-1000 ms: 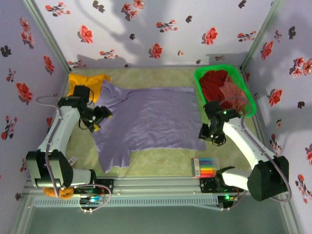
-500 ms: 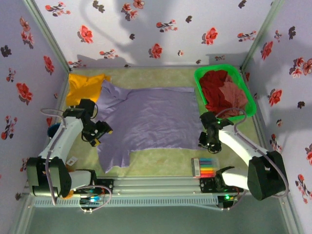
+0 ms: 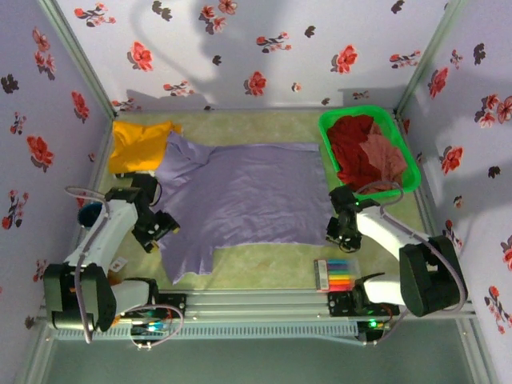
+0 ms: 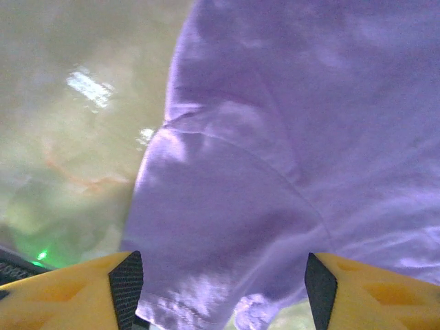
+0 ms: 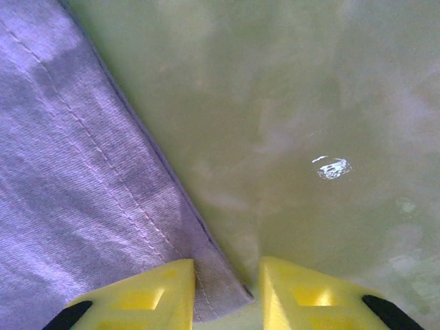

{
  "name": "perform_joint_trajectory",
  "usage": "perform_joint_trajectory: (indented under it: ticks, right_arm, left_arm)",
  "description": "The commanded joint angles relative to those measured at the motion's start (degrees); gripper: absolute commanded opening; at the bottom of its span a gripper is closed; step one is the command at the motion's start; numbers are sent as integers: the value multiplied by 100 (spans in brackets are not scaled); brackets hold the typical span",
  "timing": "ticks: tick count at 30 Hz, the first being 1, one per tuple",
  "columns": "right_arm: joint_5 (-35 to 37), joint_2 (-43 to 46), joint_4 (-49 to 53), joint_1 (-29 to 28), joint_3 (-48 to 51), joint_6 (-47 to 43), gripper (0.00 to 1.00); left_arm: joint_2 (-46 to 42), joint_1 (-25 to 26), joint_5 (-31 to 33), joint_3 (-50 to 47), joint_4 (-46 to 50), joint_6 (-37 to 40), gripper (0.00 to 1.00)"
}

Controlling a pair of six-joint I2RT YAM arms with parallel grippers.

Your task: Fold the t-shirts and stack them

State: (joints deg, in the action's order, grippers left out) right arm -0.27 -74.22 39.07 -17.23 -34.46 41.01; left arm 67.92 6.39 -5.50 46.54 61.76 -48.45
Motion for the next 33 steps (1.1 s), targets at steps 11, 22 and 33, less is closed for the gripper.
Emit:
perform_joint_trajectory:
  ticks: [11, 22, 33]
  right_arm:
    - [-43, 192, -227, 79, 211, 34, 0]
    - [-105, 210, -106, 157, 67, -100, 0]
    - [-144, 231, -31, 183, 62, -190, 0]
  left_arm:
    - [-550, 187, 439, -721, 311, -689, 66]
    - [-216, 380, 542, -1182, -989, -1229, 37]
    - [356, 288, 1094, -630, -841, -448, 37]
